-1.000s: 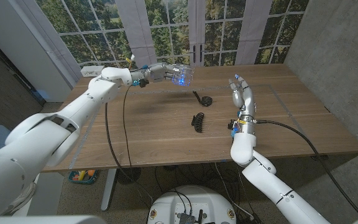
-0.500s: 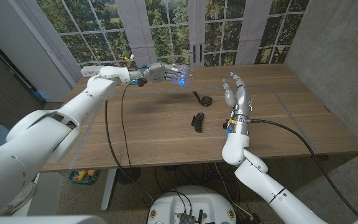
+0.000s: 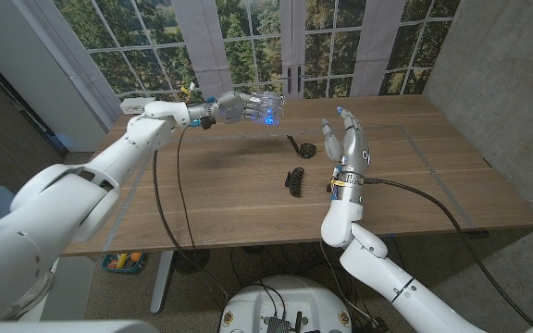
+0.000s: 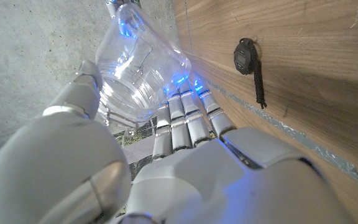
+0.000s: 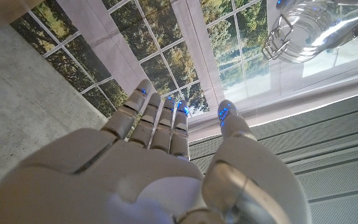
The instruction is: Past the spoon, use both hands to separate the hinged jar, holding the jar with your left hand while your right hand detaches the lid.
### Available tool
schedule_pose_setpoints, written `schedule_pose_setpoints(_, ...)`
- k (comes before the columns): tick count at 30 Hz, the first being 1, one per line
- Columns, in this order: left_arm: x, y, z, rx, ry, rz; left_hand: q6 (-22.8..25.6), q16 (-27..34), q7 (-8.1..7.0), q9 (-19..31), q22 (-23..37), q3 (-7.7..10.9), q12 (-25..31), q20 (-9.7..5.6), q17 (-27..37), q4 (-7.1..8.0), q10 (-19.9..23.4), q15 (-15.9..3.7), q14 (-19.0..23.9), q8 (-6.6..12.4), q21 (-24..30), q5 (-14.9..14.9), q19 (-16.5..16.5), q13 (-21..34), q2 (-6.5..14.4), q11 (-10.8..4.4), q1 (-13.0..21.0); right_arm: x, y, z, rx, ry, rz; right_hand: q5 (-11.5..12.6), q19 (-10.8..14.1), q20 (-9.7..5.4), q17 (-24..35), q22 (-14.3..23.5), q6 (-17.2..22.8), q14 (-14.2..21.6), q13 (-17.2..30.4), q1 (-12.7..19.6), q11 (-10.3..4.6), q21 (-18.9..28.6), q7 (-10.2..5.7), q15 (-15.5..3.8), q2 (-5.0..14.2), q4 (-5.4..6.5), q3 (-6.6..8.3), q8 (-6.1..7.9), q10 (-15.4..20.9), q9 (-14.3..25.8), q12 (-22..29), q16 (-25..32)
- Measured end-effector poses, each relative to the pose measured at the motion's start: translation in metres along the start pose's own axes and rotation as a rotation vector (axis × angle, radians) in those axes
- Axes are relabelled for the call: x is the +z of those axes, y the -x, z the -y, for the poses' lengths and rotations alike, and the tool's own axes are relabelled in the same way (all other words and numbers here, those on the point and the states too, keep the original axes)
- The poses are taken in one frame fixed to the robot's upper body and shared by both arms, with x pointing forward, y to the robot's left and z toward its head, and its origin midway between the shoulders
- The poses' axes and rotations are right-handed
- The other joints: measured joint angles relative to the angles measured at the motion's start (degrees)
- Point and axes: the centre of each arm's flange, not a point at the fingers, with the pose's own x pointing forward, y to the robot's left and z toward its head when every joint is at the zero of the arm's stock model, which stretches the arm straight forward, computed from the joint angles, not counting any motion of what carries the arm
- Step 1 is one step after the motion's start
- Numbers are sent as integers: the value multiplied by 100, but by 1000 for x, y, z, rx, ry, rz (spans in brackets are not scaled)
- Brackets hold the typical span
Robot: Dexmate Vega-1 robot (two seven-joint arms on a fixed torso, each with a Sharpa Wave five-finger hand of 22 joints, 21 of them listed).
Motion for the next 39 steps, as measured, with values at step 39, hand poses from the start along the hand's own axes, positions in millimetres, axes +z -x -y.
schedule_pose_setpoints(39, -11, 3, -10, -85, 162, 56, 31, -22, 31, 0, -27, -7, 0, 0, 11, 7, 39, 40, 40, 0, 87, 4, 0, 0, 0, 39, 0, 27, -1, -41, -29, 170, 121, -177, 226, 143, 79, 25, 334, 246, 80, 578, -185, 61, -182, 9, -521, 33, -160, 114, 329, -2, 118, 194)
